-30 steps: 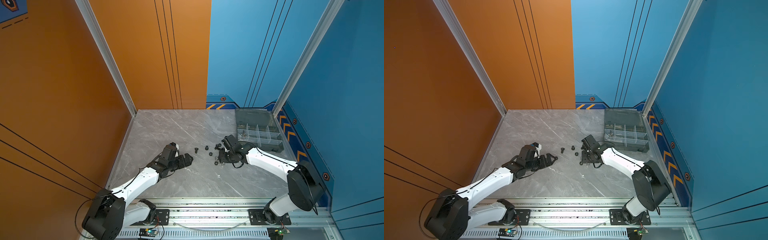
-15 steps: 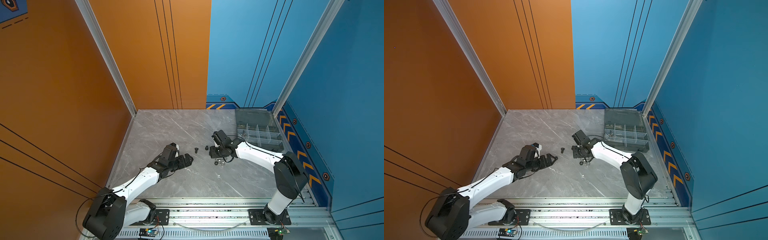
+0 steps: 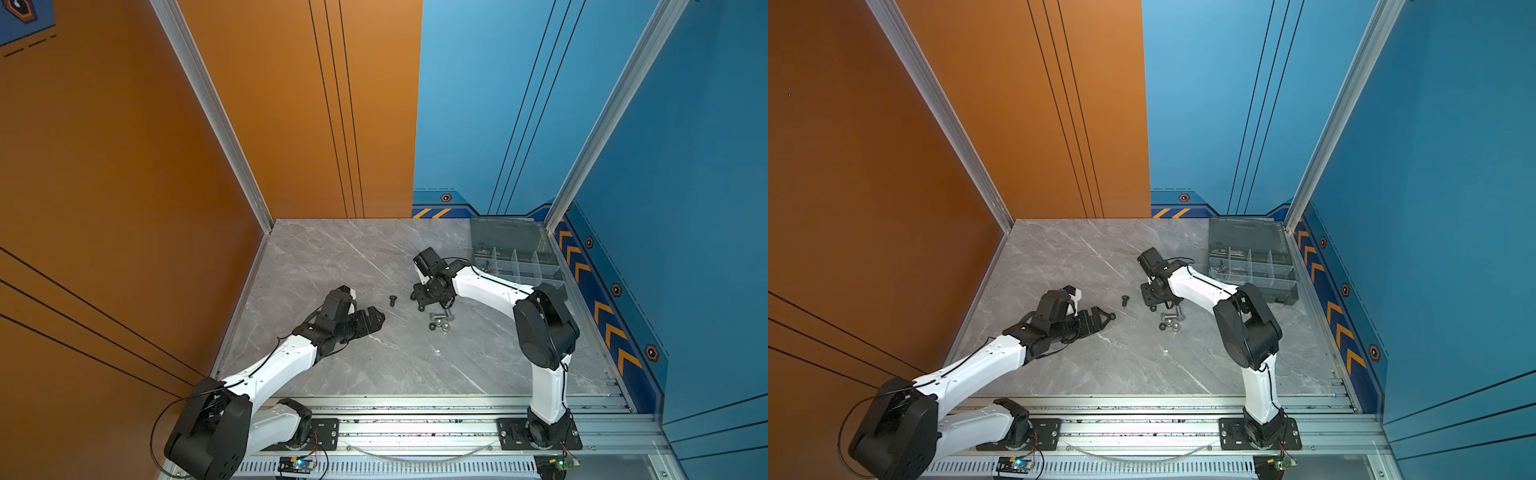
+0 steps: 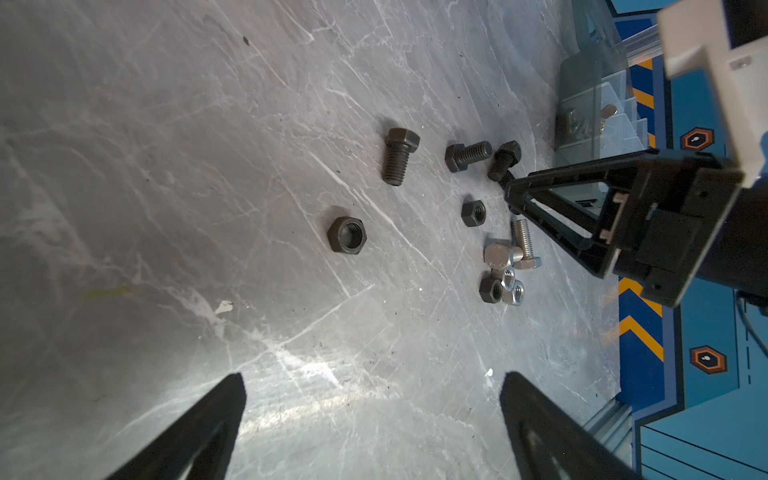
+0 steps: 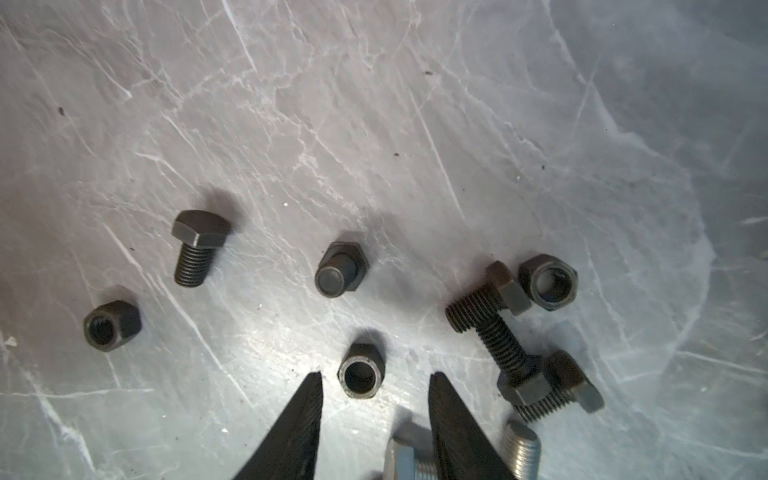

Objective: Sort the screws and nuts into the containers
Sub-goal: 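Close the right gripper on the black hex nut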

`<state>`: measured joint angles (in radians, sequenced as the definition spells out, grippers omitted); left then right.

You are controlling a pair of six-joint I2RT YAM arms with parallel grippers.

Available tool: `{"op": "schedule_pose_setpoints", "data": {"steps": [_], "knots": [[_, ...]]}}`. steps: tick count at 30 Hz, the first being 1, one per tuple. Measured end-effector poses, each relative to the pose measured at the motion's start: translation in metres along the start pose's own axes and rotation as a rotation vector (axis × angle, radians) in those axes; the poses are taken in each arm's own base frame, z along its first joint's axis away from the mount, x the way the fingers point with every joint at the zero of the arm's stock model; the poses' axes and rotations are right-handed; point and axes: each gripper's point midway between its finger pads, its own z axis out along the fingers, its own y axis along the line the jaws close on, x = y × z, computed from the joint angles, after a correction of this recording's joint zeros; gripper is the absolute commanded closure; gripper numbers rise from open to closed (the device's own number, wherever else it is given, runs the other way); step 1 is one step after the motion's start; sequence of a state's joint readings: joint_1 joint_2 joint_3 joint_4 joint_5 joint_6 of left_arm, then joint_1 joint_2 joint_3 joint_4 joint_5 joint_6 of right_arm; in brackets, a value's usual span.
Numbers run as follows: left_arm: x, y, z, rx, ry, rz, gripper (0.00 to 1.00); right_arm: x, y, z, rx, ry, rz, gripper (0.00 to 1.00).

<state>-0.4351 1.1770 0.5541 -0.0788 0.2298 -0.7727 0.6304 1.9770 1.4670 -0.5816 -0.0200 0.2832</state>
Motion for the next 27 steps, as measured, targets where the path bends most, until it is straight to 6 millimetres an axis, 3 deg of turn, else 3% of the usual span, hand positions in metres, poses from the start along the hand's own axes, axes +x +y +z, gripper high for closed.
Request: {"op": "schedule_pose_setpoints", "data": {"steps": [9,17,27], "knots": [[0.0,0.0,0.0,0.002,0.0,-0.002,0.03,0.007,0.009,0.002,-0.076,0.038,-0.119,0.54],[0.0,0.0,0.0,0.004,0.002,-0.005,0.02,0.017,0.01,0.022,-0.089,0.101,-0.21,0.53],[0.0,0.0,0.0,0.004,0.003,-0.005,0.02,0.024,0.007,0.031,-0.085,0.14,-0.242,0.57]]}}
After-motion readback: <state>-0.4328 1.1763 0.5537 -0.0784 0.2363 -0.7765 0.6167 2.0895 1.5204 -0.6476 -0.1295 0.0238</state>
